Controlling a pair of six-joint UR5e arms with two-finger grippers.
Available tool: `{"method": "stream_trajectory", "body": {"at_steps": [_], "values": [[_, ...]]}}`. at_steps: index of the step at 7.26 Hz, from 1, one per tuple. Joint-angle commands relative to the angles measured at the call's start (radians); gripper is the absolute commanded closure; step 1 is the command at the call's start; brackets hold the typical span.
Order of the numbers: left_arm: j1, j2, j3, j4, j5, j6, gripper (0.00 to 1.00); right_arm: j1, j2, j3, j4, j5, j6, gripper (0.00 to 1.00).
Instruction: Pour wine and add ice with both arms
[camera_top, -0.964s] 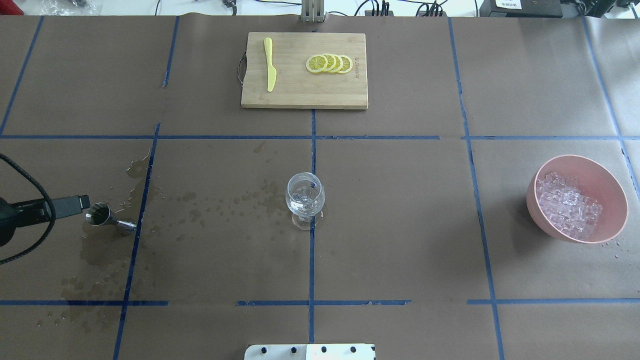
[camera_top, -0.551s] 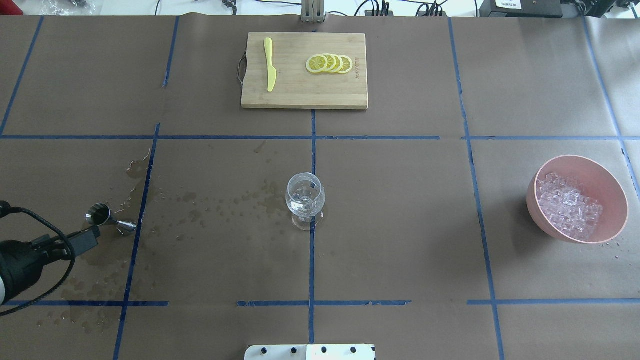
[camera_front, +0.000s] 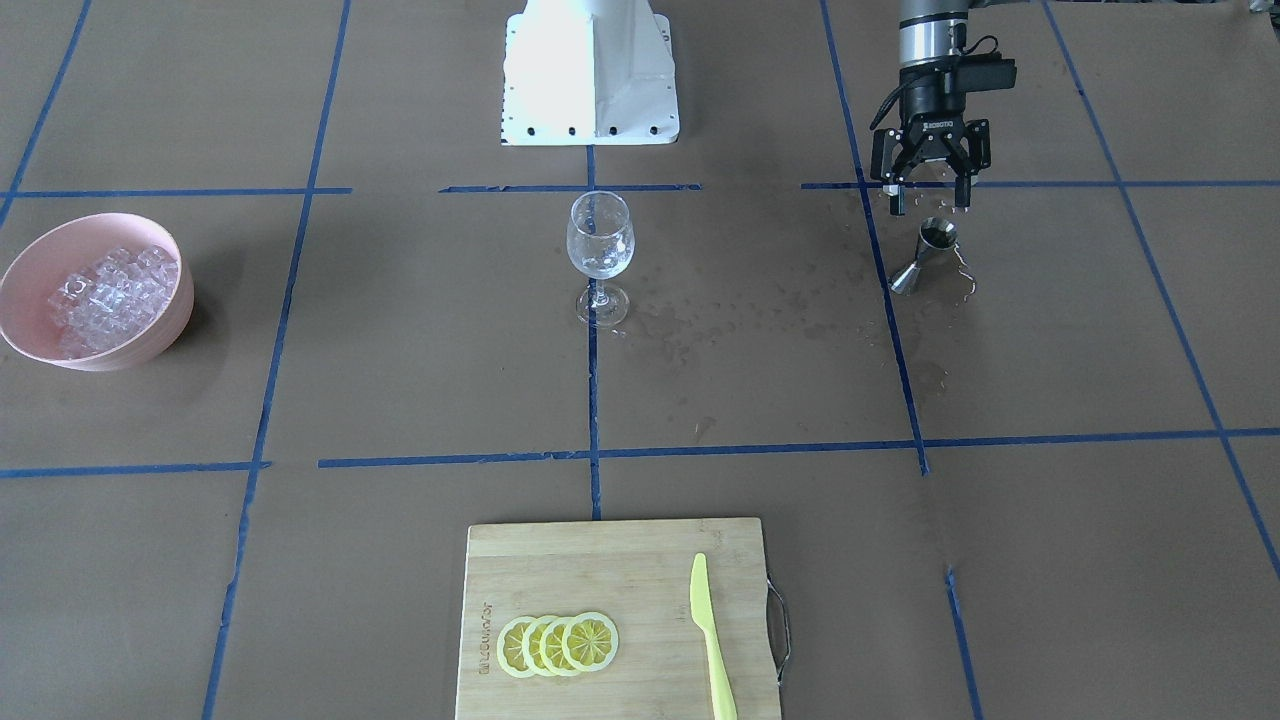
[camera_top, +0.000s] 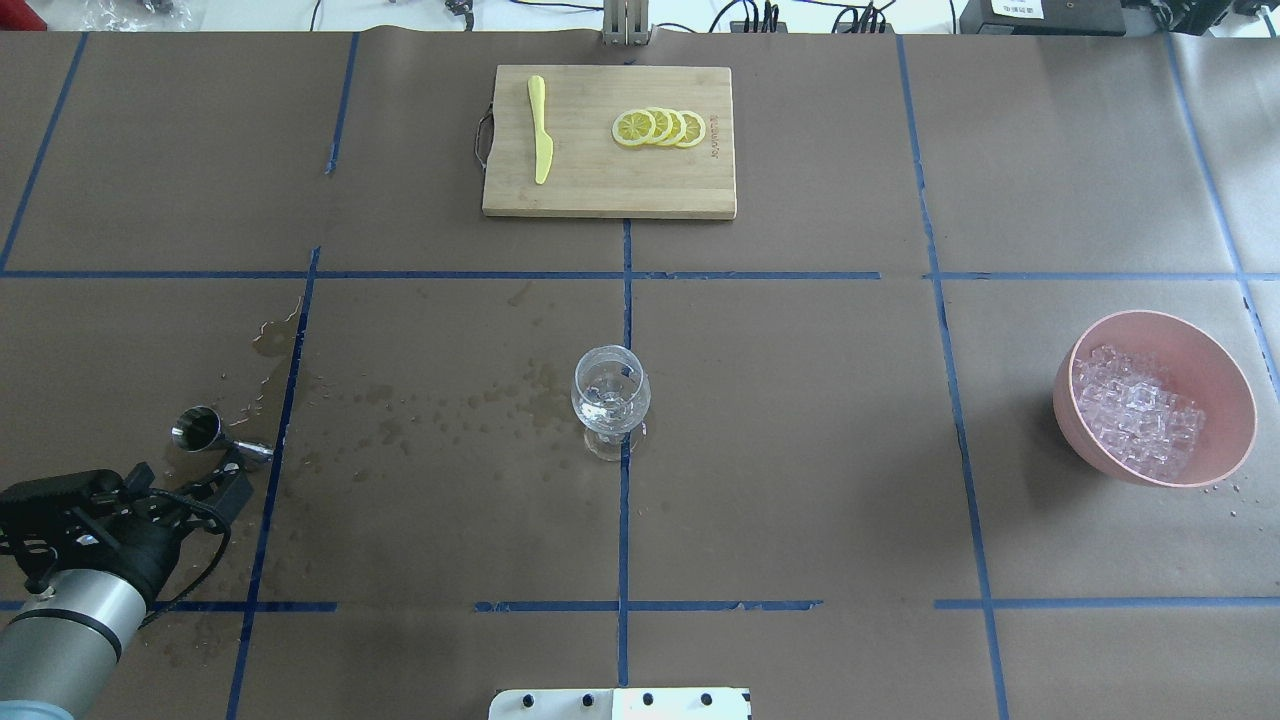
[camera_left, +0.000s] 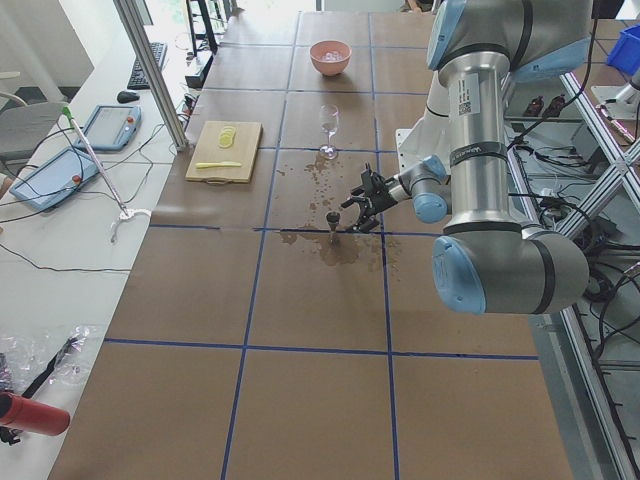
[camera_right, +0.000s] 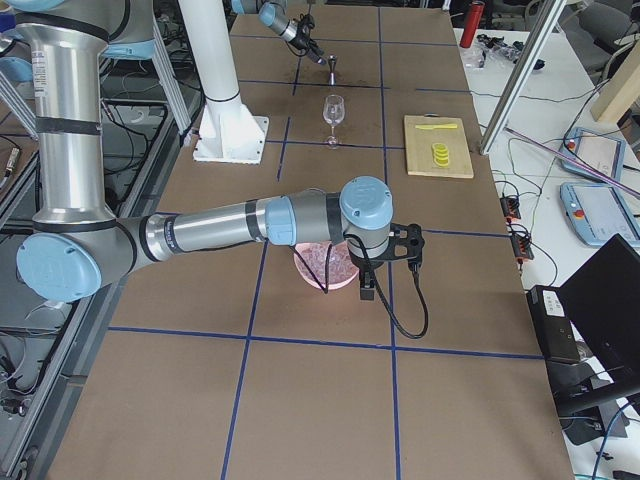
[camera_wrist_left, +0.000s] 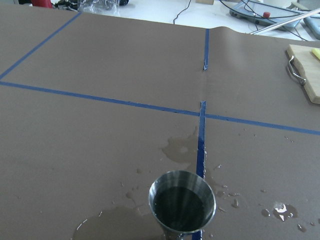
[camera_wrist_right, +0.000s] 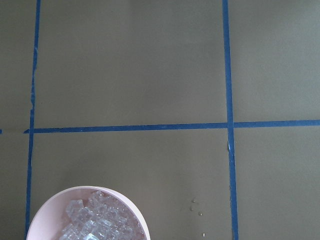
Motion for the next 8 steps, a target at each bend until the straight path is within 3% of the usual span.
{"method": "stream_trajectory", "body": {"at_steps": [1,4,5,7,8], "values": [[0.001,-0.031,0.085,0.001,0.128,-0.002,0.03,-0.015,0.001,0.022,0.001,-0.002,0.042,0.0],[0.001,-0.139,0.236,0.001,0.165,-0.002,0.06,-0.046,0.001,0.042,0.001,-0.005,0.107,0.0],[-0.001,-0.139,0.243,0.001,0.173,-0.002,0.12,-0.046,0.003,0.044,0.0,-0.005,0.109,0.0],[-0.001,-0.139,0.254,0.001,0.176,-0.004,0.33,-0.057,0.004,0.05,0.001,-0.005,0.127,0.0],[-0.001,-0.14,0.259,0.0,0.176,-0.004,0.36,-0.057,0.007,0.053,0.001,-0.005,0.141,0.0]]}}
